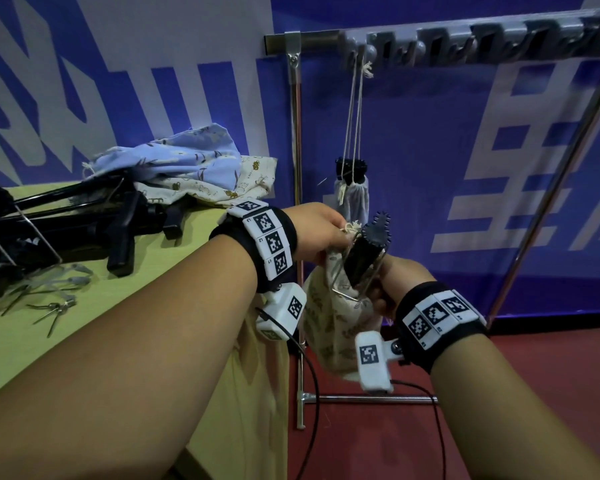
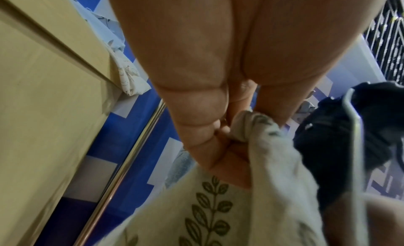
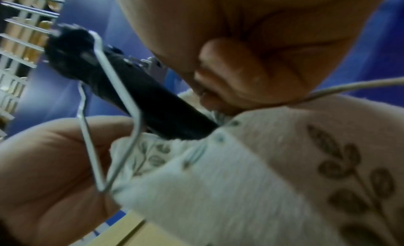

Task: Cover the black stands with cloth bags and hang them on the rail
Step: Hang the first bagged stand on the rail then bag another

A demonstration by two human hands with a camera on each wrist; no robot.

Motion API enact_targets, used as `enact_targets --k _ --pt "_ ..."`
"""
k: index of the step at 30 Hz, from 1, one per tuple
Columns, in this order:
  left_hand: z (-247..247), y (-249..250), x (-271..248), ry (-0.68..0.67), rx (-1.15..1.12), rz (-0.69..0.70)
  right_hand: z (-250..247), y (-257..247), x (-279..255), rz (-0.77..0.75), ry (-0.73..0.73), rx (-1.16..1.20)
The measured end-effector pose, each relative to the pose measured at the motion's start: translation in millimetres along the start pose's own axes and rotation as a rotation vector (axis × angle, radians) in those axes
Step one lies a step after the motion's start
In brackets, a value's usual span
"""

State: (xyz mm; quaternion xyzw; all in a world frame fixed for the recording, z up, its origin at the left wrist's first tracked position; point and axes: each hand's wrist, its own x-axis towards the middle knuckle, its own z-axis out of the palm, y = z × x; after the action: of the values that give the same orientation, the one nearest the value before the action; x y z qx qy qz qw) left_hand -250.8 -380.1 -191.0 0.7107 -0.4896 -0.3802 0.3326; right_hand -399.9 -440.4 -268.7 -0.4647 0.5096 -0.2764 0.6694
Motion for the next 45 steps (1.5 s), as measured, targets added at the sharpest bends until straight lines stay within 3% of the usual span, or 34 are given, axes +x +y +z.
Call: enact_targets --k 3,11,17,21,25,31,37,45 --pt "-3.2 -1.9 2.7 0.056 -0.067 -0.052 -3.0 -9.0 -3.2 -0.074 -0.001 -0.02" --pt "-5.6 0.5 -0.2 0.124 -0.182 -0.089 -6.4 -12.6 -7.8 -0.205 -0.173 -0.114" --pt "-4.6 4.7 5.6 0.042 -0.364 -0.142 -7.1 -12.2 -7.2 -0.281 -0.184 -0.085" --pt "-9.4 -0.5 0.6 -0.036 0.041 -0.019 -6.1 -13.2 -5.2 -0.384 -0.112 -0.097" --pt "-10.8 -5.3 2.4 0.016 0.239 0.002 -3.3 -15.1 -4.1 -0.363 -0.133 0.021" --pt "-5.7 -1.4 2.1 0.075 0.141 -0.039 -6.9 -16.5 -11.7 -0.328 -0.196 0.137" --pt "-14.0 -0.2 6.3 0.207 0.228 -0.055 -11.1 -14.8 -7.8 -0.333 -0.165 0.12" --pt "-24.9 -1.9 12.2 0.467 0.01 0.006 -1.4 -9.0 -7.5 -0.347 -0.151 0.001"
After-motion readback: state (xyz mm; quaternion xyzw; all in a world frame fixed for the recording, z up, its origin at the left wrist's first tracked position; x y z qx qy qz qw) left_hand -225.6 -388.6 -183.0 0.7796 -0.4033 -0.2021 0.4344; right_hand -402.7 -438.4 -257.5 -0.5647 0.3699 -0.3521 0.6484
